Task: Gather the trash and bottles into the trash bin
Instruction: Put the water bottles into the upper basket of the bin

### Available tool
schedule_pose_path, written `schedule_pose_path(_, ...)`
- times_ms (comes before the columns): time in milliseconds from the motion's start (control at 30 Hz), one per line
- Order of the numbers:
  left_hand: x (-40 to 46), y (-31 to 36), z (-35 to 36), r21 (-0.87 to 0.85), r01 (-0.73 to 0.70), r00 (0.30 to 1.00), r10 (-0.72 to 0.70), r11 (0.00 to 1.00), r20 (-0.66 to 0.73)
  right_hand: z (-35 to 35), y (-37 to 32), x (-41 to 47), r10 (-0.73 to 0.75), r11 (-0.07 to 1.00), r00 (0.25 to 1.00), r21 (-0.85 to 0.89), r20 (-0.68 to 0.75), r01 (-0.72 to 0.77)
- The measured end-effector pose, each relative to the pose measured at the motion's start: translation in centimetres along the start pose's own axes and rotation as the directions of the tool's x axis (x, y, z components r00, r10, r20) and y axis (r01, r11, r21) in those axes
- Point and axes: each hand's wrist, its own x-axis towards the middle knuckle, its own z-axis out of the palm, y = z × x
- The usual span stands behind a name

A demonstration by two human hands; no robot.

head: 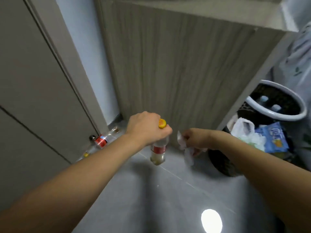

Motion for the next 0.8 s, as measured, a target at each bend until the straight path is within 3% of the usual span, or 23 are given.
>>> schedule_pose_path(167, 0.9, 9.9, -4.5, -0.044, -0.159, 0.987, 0.158, 0.986, -0.013, -8.6, 6.0, -7.7, 0.106, 0.991, 0.978, -0.059, -0.181, -0.118)
schedule_pose_path(400, 2.6, 21.7, -6.4, -0.033, -0.292, 0.953, 0.288, 0.956, -0.094, -15.2, 15.7, -11.8, 0.269, 0.963, 0.884, 0.099, -0.383, -0.25)
schedule_pose_path(500, 3.8, 24.5, -6.8, -0.052, -0.303, 0.945, 0.293, 0.952, -0.148, -16.0, 18.1, -10.1, 0.212, 0.975, 0.806, 0.058, -0.553, -0.216)
schedule_pose_path(600, 4.9, 26.7, -7.3, -0.051, -0.289, 0.941, 0.274, 0.956, -0.196, -15.1, 20.1, -7.8, 0.044, 0.953, 0.74, -0.193, -0.671, -0.232)
schedule_pose_path(733, 7.3, 28.7, -9.1, 0.017, -0.248, 0.919, 0.241, 0.969, -0.312, -13.1, 21.1, -6.9, 0.046, 0.898, 0.92, -0.387, -0.389, -0.209)
schedule_pose_path(800, 8.7, 29.7, -10.1, 0.03, -0.244, 0.904, 0.239, 0.969, -0.356, -14.3, 21.0, -8.1, 0.109, 0.87, 0.953, -0.438, -0.281, -0.229)
